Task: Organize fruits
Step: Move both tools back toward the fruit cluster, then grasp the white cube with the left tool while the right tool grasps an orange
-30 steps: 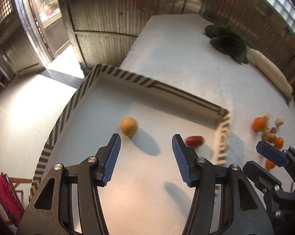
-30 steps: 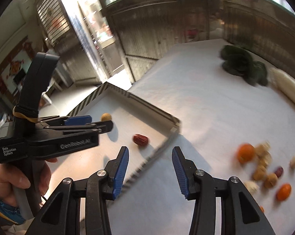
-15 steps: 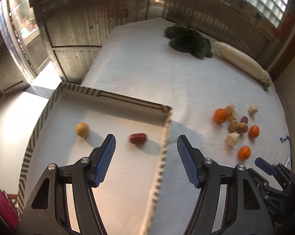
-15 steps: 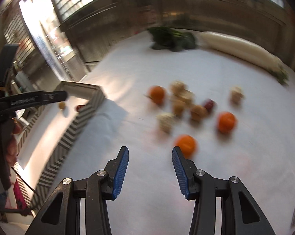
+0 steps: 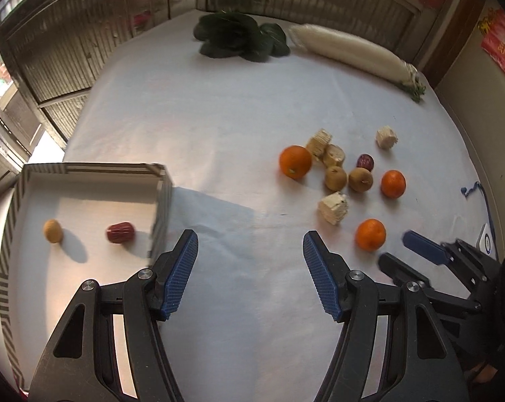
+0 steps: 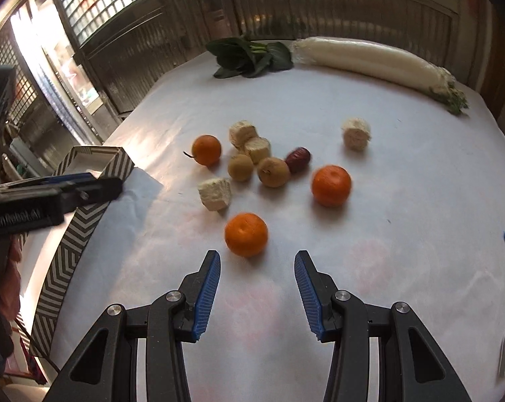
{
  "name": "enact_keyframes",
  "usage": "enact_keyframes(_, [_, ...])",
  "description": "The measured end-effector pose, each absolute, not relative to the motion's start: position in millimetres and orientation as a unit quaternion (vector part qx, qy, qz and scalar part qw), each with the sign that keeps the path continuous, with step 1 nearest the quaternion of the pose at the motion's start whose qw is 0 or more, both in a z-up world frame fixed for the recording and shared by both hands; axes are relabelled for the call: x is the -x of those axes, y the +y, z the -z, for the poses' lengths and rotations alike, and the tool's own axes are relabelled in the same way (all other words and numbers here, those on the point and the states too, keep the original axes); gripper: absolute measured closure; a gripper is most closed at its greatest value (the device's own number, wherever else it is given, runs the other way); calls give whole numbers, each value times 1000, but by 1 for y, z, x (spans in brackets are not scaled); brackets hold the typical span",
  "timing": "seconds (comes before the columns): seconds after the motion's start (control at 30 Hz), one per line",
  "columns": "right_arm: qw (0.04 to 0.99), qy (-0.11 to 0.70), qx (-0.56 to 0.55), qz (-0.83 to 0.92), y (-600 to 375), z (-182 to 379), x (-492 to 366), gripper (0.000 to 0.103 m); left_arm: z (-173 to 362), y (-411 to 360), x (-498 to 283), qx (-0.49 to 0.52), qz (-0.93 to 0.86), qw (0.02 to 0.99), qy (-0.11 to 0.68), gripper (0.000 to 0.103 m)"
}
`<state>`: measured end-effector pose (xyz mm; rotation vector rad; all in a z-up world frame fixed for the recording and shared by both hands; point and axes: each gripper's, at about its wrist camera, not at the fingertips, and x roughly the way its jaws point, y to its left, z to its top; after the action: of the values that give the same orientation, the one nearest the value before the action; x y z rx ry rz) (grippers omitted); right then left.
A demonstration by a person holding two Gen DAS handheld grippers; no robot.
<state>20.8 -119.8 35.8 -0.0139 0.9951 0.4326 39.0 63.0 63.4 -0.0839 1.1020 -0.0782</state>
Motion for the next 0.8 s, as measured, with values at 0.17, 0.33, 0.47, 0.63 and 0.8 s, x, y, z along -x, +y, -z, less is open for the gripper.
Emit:
enact_keyframes(0.17, [849, 480, 25, -219, -106, -25, -36, 59, -56, 52, -47, 39, 47, 845, 532, 37])
enact_keyframes(0.33, [846, 486, 20, -219, -111, -20, -39, 74, -49, 31, -55, 30, 65, 839, 539, 37])
enact_keyframes(0.47, [850, 487, 6, -202, -131, -21, -35, 74, -41, 13, -66, 27, 74, 834, 546, 37])
enact_keyframes(0.63, [854, 486, -12, -184, -154, -25, -30, 74, -29, -2, -79, 30, 74, 829, 553, 37])
enact_keyframes(0.8, [857, 481, -21, -183, -164, -28, -29, 74, -21, -7, -87, 25, 71, 830, 553, 38])
